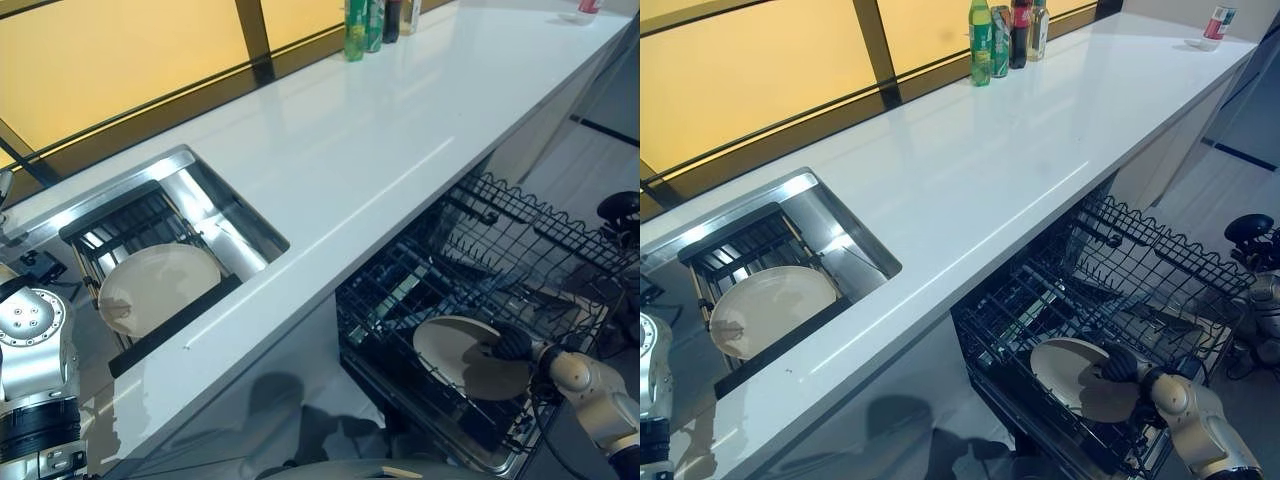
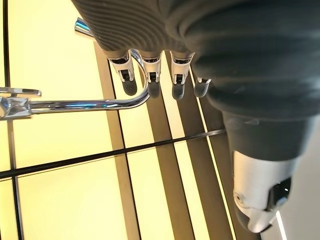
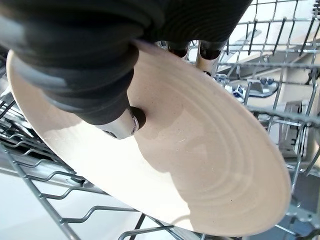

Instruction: Pick up plates and place into dishwasher.

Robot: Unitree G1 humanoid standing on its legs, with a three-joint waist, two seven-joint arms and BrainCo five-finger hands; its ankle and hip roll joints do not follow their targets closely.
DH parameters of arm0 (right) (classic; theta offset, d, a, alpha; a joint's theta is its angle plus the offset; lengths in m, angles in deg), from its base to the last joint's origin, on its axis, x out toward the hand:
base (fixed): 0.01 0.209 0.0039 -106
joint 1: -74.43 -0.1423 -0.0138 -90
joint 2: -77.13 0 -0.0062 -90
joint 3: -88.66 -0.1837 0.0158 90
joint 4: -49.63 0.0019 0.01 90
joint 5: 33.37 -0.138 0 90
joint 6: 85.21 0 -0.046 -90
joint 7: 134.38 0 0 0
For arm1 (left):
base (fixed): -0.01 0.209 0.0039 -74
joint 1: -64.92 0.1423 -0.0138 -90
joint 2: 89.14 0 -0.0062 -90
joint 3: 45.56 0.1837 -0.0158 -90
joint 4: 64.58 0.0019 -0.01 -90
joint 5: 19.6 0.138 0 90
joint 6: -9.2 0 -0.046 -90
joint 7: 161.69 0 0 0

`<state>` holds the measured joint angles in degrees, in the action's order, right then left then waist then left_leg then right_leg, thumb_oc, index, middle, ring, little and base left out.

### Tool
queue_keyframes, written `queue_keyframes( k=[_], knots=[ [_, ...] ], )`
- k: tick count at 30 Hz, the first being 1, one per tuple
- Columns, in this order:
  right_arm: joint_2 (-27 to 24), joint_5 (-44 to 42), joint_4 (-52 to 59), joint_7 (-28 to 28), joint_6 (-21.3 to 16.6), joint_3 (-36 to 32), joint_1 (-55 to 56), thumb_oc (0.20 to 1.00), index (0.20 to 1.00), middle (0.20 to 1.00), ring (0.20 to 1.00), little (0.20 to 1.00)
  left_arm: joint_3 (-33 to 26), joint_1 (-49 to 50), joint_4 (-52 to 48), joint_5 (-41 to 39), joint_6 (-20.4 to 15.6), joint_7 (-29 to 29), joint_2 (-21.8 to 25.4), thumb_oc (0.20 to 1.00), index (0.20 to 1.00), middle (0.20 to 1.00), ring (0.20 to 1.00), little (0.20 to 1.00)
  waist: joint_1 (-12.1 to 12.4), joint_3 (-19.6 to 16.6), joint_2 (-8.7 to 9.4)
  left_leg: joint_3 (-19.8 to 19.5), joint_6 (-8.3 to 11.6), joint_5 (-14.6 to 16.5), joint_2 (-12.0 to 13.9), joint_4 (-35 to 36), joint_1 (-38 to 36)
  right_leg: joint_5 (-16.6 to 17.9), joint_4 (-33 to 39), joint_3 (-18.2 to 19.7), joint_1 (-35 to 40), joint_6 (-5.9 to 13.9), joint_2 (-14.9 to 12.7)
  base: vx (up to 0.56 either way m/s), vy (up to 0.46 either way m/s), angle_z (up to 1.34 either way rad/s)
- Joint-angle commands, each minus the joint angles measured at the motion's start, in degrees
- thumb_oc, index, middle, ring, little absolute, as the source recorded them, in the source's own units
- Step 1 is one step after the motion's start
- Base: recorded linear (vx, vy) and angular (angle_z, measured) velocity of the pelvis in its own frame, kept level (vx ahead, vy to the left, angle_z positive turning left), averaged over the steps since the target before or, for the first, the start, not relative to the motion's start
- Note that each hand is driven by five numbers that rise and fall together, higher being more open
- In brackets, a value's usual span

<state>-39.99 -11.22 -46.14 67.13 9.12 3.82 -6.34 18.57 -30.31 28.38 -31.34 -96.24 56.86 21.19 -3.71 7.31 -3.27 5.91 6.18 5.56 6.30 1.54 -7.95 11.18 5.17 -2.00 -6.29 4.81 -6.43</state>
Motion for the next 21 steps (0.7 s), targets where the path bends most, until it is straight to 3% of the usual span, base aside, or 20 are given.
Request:
queue_keyframes(
  k=[1, 4, 5, 10, 15, 21],
  knots=[
    [1.2, 4.3, 1.9, -1.1, 0.0, 3.4, 0.2, 0.200, 0.200, 0.200, 0.200, 0.200, 1.4, 0.5, -1.8, 3.7, -1.5, 1.3, 3.1, 1.000, 1.000, 1.000, 1.000, 1.000, -0.5, -0.4, 0.84, -4.0, 0.85, -10.8, 1.0, 2.6, 8.5, -11.4, -6.8, -0.2, 4.7, 1.85, -1.8, -0.02, 0.044, 0.00],
    [2.5, 6.8, 1.8, -1.5, 4.4, 5.5, 1.2, 0.200, 0.200, 0.200, 0.200, 0.200, 1.6, 0.8, -2.6, 3.5, -1.1, 1.7, 3.1, 1.000, 1.000, 1.000, 1.000, 1.000, -0.3, -0.4, 0.90, -4.2, 0.80, -10.8, 0.8, 2.7, 8.6, -11.5, -6.5, -0.4, 5.0, 1.88, -1.9, -0.01, 0.027, 0.03],
    [3.4, 7.6, 1.2, -2.3, 7.7, 6.6, 1.4, 0.200, 0.200, 0.200, 0.200, 0.200, 1.7, 0.7, -2.8, 3.4, -0.8, 1.8, 3.3, 1.000, 1.000, 1.000, 1.000, 1.000, -0.2, -0.4, 0.95, -4.3, 0.76, -10.7, 0.8, 2.7, 8.6, -11.5, -6.3, -0.5, 5.3, 1.86, -1.9, 0.00, 0.011, 0.05],
    [6.6, 10.7, -2.5, -0.3, 14.7, 11.0, 0.8, 0.200, 0.200, 0.200, 0.200, 0.200, 2.7, -0.3, -4.3, 3.4, 0.9, 2.2, 3.7, 1.000, 1.000, 1.000, 1.000, 1.000, 0.5, -0.7, 1.32, -4.8, 0.74, -10.6, 0.6, 2.8, 8.4, -11.8, -5.8, -1.1, 6.3, 1.85, -1.9, 0.01, 0.007, 0.05],
    [8.7, 9.3, -5.9, 0.7, 18.3, 14.7, -0.9, 0.200, 0.200, 0.200, 0.200, 0.200, 4.1, -1.9, -3.7, 3.6, 1.3, 2.1, 4.0, 1.000, 1.000, 1.000, 1.000, 1.000, 1.6, -1.1, 1.35, -5.4, 0.75, -10.6, 0.6, 2.7, 8.0, -12.0, -5.5, -2.2, 7.5, 1.80, -2.0, 0.02, 0.009, 0.05],
    [9.6, 8.1, -6.0, -1.0, 19.3, 15.2, -0.4, 0.200, 0.200, 0.200, 0.200, 0.200, 3.7, -2.3, -3.5, 3.2, 1.6, 1.3, 4.6, 1.000, 1.000, 1.000, 1.000, 1.000, 2.1, -1.8, 1.61, -5.7, 0.72, -10.4, 0.4, 2.9, 7.9, -11.9, -5.1, -2.6, 8.1, 1.84, -2.0, 0.01, 0.005, 0.08]
  ],
)
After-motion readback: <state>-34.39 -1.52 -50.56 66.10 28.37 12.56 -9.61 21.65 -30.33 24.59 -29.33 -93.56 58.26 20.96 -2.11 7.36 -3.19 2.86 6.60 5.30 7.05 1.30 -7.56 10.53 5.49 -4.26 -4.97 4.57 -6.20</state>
